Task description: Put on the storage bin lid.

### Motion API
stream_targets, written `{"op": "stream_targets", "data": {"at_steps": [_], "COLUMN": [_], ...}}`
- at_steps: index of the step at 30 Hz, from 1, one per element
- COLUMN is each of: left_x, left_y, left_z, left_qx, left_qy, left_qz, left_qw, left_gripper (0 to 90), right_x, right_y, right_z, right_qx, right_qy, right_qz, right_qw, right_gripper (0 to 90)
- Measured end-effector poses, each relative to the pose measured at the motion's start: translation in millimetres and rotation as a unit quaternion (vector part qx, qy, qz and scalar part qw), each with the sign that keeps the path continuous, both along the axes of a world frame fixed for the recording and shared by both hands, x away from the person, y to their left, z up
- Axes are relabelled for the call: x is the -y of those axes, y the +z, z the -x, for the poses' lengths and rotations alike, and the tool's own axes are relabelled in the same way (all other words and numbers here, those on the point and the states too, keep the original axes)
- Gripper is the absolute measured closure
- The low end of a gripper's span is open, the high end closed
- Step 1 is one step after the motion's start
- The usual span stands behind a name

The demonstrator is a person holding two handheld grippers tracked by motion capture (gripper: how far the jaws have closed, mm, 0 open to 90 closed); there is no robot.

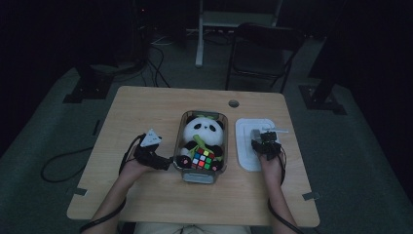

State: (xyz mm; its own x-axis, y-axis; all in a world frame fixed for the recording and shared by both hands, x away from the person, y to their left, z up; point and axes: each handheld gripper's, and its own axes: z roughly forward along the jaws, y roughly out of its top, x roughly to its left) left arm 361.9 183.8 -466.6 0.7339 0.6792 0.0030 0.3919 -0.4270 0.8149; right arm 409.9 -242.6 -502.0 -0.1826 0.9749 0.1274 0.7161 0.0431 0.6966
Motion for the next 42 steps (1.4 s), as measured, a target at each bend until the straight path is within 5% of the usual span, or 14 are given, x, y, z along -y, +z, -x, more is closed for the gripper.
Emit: {"op": "stream_targets", "data": {"at_steps": [7,13,18,26,42], "left_x": [2.9,8.9,13.5,22.4,49.2], "left_y": [0.2,1.2,1.4,0.6,0.2], "left_z": [1.9,5.4,4.7,5.6,6.8], "left_qx": [0.000,0.004,0.002,0.002,0.002], "left_qy": [-0.006,-0.016,-0.017,-0.023,-0.043], "left_qz": [0.000,-0.007,-0.008,-0.011,-0.020], "left_qw": [1.0000,0.9998,0.9998,0.9997,0.9989], "left_gripper": [0.5,0.4,0.4,0.4,0.4], "right_x": [7.9,13.4,11.4,-7.5,-64.6], "right_y": [21.5,53.0,84.3,120.9,139.4], "right_z": [14.4,32.3,46.3,65.0,70.7], "right_qx": [0.016,0.050,0.077,0.104,0.103], "right_qy": [0.002,0.007,0.030,0.066,0.154], "right_qz": [-0.025,-0.041,-0.061,-0.060,-0.075], "right_qw": [0.9996,0.9979,0.9947,0.9906,0.9798], "right_gripper": [68.0,68.0,68.1,68.1,68.1]}}
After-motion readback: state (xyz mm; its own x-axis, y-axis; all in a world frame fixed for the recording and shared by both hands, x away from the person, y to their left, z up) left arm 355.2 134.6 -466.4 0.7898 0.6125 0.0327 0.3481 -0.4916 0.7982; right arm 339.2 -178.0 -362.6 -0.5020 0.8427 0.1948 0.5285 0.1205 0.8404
